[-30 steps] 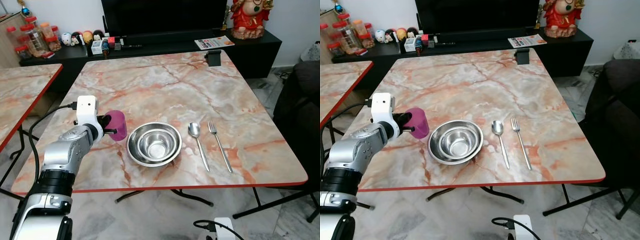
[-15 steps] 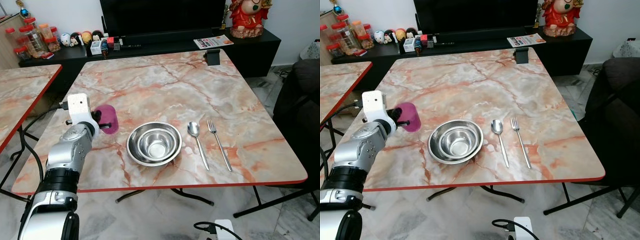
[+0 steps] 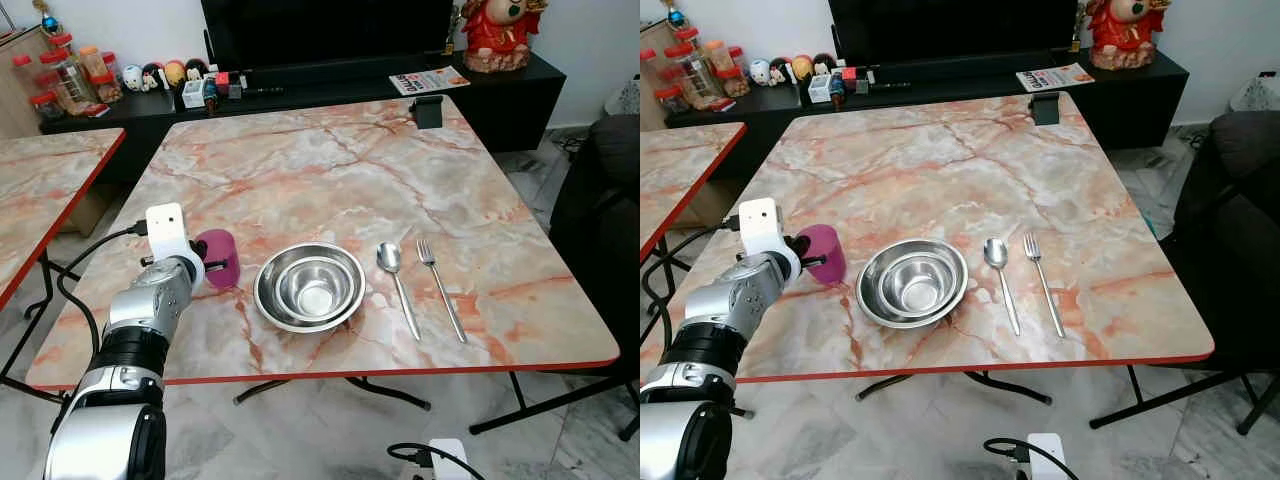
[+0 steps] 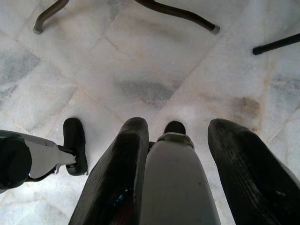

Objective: Setting the table

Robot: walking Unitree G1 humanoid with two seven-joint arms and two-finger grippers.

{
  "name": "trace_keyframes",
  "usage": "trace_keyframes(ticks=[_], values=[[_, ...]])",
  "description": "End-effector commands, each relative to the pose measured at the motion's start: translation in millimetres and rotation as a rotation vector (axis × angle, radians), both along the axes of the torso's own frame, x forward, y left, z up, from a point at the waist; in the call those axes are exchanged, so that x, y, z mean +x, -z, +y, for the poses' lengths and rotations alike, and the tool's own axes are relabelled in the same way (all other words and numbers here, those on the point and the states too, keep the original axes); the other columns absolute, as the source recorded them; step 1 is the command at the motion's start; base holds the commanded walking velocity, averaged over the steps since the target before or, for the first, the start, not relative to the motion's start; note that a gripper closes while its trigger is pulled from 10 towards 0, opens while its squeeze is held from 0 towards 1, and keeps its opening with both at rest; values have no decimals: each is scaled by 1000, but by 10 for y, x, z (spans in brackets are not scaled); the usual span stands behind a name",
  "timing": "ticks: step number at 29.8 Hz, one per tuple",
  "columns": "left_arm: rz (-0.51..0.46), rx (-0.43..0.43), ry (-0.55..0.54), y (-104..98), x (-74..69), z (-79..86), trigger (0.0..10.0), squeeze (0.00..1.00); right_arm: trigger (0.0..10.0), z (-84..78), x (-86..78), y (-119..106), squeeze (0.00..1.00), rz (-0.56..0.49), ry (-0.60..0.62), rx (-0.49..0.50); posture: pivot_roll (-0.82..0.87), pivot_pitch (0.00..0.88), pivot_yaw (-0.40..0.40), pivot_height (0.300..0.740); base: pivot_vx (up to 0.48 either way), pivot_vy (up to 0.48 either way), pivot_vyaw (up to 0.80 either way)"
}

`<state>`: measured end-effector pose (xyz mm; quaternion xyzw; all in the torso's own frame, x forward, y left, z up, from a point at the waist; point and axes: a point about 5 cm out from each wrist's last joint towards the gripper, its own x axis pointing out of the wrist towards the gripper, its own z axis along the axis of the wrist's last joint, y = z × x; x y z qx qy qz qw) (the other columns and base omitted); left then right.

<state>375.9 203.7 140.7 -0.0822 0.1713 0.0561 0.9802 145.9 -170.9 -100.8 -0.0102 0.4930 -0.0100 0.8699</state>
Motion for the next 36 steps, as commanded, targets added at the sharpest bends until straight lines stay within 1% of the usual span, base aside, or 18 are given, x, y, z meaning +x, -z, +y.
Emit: trace_keyframes(ticks=[1,2,10,20,21,26,29,34,36], values=[[-18,-13,-4,-47,38,2,10000,557,10000,29,-18,7,0,-2,12,5,-57,0,121,740,0,0,0],[-16,-18,-4,-41,38,-1,10000,1000,10000,33,-22,9,0,-1,11,6,-58,0,123,740,0,0,0],[-12,-40,9,-29,42,-23,10000,1000,10000,53,-12,7,0,-4,13,11,-55,0,126,740,0,0,0],[-7,-42,-10,-17,28,37,10000,1000,10000,56,-10,6,0,-4,10,11,-48,0,124,740,0,0,0],[-9,-39,-12,-21,26,46,10000,0,10000,58,-11,7,0,-4,8,11,-48,0,124,740,0,0,0],[-21,-24,-25,-51,22,107,10000,0,10000,65,-6,6,0,-3,3,12,-40,0,119,740,0,0,0],[-47,-2,-34,-112,26,149,10000,0,10000,64,11,0,0,-6,1,11,-38,0,114,740,0,0,0],[-56,13,-37,-135,28,163,10000,0,10000,61,21,-4,0,-7,0,10,-37,0,113,740,0,0,0],[-90,73,-42,-235,20,238,10000,0,10000,62,51,-14,0,-12,-6,9,-29,0,107,740,0,0,0]])
